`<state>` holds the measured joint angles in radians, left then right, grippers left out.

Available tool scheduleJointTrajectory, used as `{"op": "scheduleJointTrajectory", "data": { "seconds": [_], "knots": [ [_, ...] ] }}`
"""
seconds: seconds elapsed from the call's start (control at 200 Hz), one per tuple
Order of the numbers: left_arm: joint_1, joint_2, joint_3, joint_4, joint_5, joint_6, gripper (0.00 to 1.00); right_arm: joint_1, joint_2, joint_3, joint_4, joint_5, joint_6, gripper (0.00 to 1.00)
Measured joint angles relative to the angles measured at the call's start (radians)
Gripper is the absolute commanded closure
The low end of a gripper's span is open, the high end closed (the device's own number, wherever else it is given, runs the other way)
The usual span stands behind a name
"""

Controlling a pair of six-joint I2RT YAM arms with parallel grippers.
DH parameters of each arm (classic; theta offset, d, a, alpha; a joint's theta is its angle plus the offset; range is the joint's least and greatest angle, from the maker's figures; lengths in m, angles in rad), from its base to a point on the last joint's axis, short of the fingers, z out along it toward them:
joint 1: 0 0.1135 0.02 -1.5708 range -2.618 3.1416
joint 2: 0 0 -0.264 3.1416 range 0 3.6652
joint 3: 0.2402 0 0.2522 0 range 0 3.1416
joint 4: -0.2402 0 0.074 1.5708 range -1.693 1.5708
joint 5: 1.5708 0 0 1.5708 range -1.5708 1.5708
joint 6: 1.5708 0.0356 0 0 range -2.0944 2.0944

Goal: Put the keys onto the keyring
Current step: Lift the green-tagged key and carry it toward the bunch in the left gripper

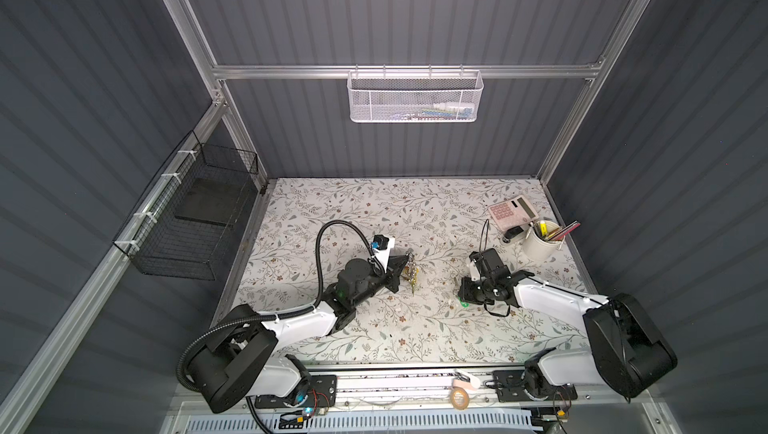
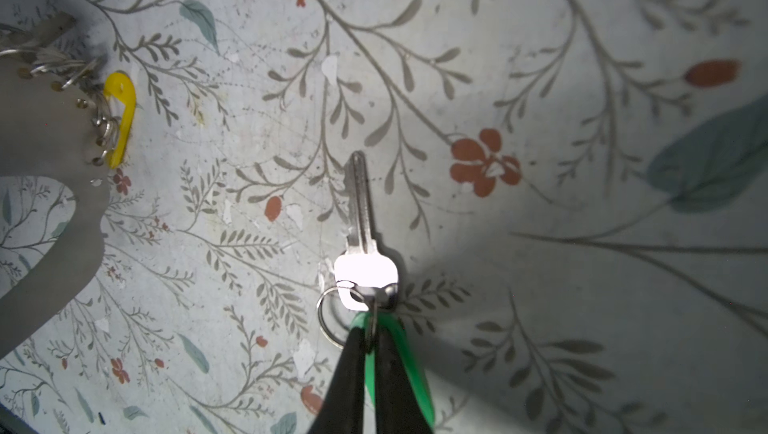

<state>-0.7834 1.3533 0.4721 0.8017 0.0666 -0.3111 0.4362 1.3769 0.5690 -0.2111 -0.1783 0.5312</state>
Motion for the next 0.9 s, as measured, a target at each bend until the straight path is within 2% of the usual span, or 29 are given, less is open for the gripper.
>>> {"op": "scheduleJointTrajectory", "data": {
  "seconds": [0.11, 0.34, 0.68, 0.901],
  "knots": [
    [0.0, 0.0, 0.0, 0.0, 0.0, 0.0, 1.0, 0.008, -0.024, 0.0, -0.006, 0.003, -0.005, 1.0],
    [0.0, -0.001, 0.0, -0.002, 0.0, 0.013, 1.0, 0.017, -0.07, 0.026, -0.018, -0.024, -0.056, 1.0],
    [0.0, -0.064, 0.0, -0.083, 0.081, 0.161, 1.0, 0.043, -0.237, 0.054, 0.061, -0.289, -0.229, 1.0],
    [0.0, -0.08, 0.016, -0.152, 0.134, 0.252, 1.0, 0.047, -0.278, 0.073, 0.092, -0.417, -0.289, 1.0]
  ]
}}
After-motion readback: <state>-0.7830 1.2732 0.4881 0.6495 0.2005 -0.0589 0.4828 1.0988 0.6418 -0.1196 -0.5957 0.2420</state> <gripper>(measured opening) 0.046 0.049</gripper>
